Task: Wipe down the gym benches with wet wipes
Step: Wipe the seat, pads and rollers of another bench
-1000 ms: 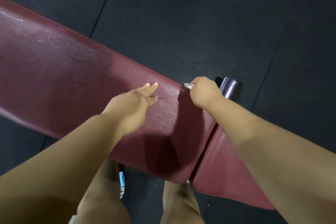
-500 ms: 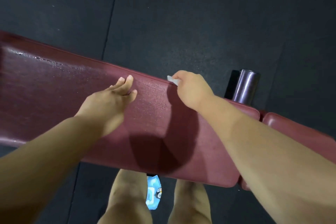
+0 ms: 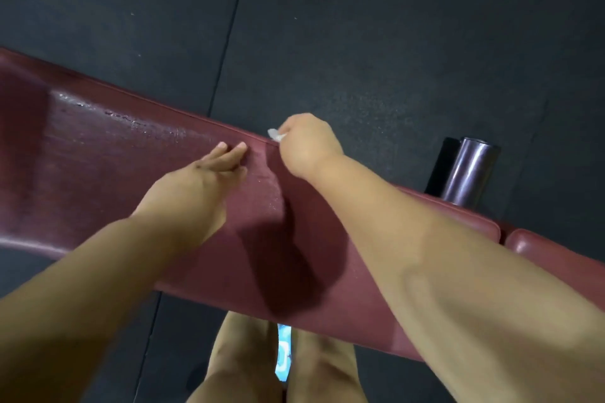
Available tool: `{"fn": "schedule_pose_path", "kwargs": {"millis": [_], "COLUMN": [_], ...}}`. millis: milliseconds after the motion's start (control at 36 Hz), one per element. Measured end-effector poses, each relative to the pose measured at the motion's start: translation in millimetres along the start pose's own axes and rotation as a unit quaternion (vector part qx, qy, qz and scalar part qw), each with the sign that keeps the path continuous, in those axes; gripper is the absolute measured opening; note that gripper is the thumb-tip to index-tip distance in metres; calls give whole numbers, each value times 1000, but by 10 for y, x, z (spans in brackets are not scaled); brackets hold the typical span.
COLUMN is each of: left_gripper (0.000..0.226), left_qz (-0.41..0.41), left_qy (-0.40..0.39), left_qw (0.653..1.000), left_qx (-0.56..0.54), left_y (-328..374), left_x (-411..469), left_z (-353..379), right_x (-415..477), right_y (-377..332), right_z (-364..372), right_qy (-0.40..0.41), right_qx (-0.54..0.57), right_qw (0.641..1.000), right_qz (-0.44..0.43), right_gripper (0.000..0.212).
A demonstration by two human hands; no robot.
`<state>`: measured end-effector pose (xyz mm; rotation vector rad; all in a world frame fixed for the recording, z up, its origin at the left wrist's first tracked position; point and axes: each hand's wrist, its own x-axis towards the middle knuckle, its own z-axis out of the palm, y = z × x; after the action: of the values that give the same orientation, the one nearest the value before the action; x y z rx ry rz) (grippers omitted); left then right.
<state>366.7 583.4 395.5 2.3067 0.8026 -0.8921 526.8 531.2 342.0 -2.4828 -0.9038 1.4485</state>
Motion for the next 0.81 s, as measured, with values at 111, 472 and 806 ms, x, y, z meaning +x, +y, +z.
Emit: {"fn": "schedule_pose_path", "kwargs": {"millis": [111,472,806], "left_gripper": [64,69,57], "left_qz": [-87,-73,1], "left_qy": [44,0,91], "left_qw": [995,996,989], "left_qx": [-10,-55,-116], "left_y": [-279,-355,-1330], "left_x": [-73,-8,-298], "left_z": [27,85,-156], "right_x": [-70,-61,512], "right_y": [3,405,-1610], "right_z": [-11,-134,562], "right_qy": [-20,2,-21], "right_qx": [17,-122,-49], "right_qw": [997,985,997], "right_qz": [-66,119,-55], "right_gripper": [25,25,33]}}
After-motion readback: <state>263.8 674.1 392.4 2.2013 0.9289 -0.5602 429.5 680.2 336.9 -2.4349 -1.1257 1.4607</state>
